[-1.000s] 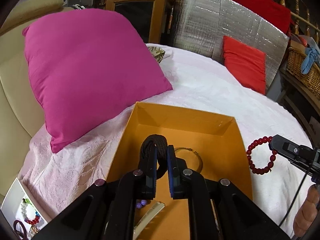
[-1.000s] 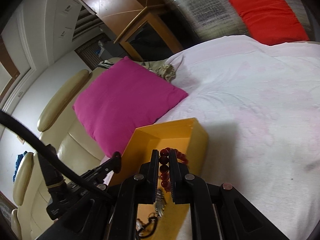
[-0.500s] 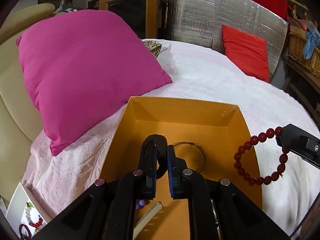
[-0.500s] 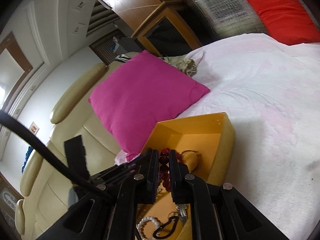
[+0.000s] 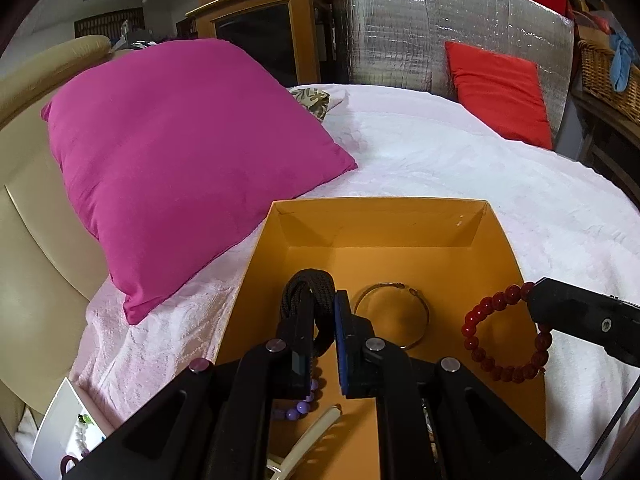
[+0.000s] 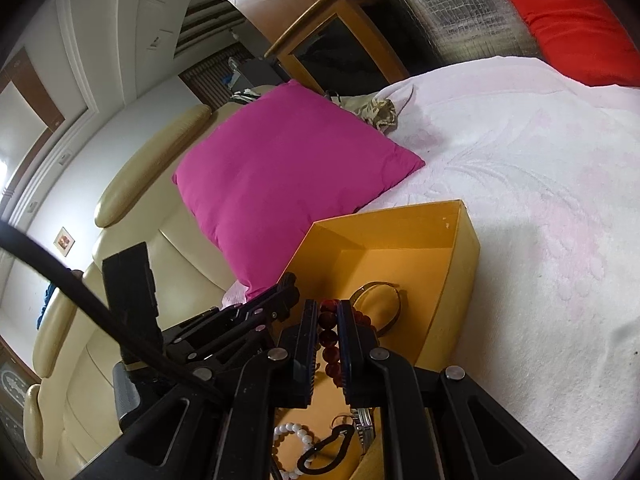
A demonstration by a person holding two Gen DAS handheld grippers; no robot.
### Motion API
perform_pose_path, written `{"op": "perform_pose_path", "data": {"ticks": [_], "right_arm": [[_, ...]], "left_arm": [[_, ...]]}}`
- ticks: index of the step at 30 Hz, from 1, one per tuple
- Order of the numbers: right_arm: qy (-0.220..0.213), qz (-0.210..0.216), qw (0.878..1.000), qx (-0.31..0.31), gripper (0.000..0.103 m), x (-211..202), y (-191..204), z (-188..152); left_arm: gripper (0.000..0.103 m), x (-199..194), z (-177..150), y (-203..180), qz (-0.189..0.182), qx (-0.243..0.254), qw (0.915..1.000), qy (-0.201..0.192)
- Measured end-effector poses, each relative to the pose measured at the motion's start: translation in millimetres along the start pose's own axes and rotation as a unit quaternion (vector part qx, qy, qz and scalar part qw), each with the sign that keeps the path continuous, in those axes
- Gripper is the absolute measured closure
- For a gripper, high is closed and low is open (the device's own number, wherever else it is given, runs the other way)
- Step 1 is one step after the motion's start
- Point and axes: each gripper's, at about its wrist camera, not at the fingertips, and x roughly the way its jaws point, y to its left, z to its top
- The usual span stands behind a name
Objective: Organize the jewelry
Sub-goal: 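Open the right tool to drop the red bracelet while the left releases the black ring into the box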
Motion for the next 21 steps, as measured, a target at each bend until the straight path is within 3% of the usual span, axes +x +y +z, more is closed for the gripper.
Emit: {"op": "perform_pose_path", "data": {"ticks": [21], "right_arm": [[0.012,-0.009,1.000,0.000,0.092,6.0,-0.6,-4.0]], "left_arm": [[0.093,9.5,-2.7,-2.6,0.024,0.014,0.9996,0.011]]}}
